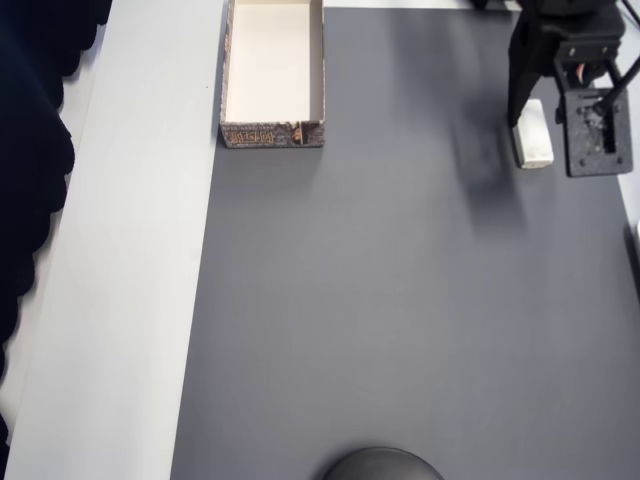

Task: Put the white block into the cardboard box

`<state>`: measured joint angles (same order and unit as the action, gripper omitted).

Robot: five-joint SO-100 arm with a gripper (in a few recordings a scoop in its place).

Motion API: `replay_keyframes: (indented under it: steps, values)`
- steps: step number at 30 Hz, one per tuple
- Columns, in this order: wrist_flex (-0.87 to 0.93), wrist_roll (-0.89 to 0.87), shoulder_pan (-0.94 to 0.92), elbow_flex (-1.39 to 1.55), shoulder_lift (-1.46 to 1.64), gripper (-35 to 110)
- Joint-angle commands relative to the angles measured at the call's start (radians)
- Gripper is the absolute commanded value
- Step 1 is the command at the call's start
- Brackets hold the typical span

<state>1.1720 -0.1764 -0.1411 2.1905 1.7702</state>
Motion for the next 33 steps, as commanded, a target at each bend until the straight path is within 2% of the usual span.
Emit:
replay_keyframes:
  steps: [1, 33]
  values:
    - [-0.034, 0.0, 0.008, -0.054, -0.006, 27]
    - [-0.077, -0.043, 0.014, -0.067, -0.057, 25]
